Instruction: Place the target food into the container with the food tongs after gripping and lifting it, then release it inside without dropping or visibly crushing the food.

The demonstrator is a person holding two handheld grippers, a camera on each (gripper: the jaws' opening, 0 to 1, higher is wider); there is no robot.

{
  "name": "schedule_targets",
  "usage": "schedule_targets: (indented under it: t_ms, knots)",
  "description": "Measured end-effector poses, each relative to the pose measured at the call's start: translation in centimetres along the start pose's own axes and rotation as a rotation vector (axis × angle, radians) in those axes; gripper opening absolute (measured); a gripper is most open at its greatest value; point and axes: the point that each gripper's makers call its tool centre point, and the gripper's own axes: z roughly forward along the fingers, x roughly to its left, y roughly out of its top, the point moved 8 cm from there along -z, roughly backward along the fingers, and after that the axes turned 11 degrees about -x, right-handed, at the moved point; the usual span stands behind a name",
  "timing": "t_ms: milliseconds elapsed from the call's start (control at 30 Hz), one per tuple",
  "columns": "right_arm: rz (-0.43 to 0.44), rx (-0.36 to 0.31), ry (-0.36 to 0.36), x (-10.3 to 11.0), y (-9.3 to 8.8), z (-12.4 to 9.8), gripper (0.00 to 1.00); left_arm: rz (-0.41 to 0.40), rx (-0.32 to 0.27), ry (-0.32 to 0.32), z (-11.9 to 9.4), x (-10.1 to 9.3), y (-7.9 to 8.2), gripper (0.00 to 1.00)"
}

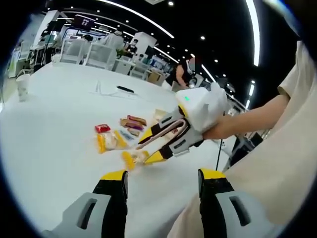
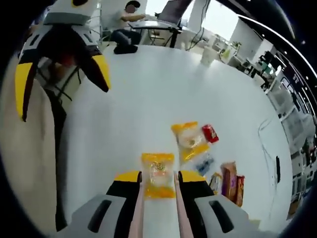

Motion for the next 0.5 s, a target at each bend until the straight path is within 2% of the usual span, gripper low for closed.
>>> schedule_targets:
  t_ms: [67, 300, 500]
  knots:
    - [0.046, -0.011, -0.001, -0.1, -0.1, -0.08, 0.29, -0.001, 0.001, 0.001, -0.05, -0.07, -0.01, 0.57]
    - [0.058, 0.001, -0.001, -0.23, -0.68, -0.06, 0.29, -0.004, 0.0, 0.005, -0.08, -0.12, -0.1, 0.57]
    - [0.103, -0.006, 0.013, -0.11, -0.83, 0.38, 0.29, -0.003, 0.001, 0.008, -0.14, -0.13, -0.08, 0.57]
